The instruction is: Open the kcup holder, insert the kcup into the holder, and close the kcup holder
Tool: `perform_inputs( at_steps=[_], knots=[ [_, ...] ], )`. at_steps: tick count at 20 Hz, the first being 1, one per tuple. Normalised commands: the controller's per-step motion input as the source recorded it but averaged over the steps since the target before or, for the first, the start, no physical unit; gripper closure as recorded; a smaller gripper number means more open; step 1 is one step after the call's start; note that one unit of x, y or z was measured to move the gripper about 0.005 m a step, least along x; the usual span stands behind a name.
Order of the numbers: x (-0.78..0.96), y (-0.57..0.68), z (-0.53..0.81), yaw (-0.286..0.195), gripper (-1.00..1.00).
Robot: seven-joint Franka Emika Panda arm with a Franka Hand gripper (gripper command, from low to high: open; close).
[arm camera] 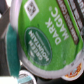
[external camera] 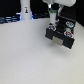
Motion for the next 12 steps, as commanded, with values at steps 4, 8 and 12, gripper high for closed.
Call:
perform_inputs(
  at_steps=[4,8,12],
  knots=[
    [0.5,0.49,0.31,0.0,1.0],
    [0.39,0.36,0.08,0.004,1.0],
    [0.18,0.56,0.03,0.06,1.0]
  ],
)
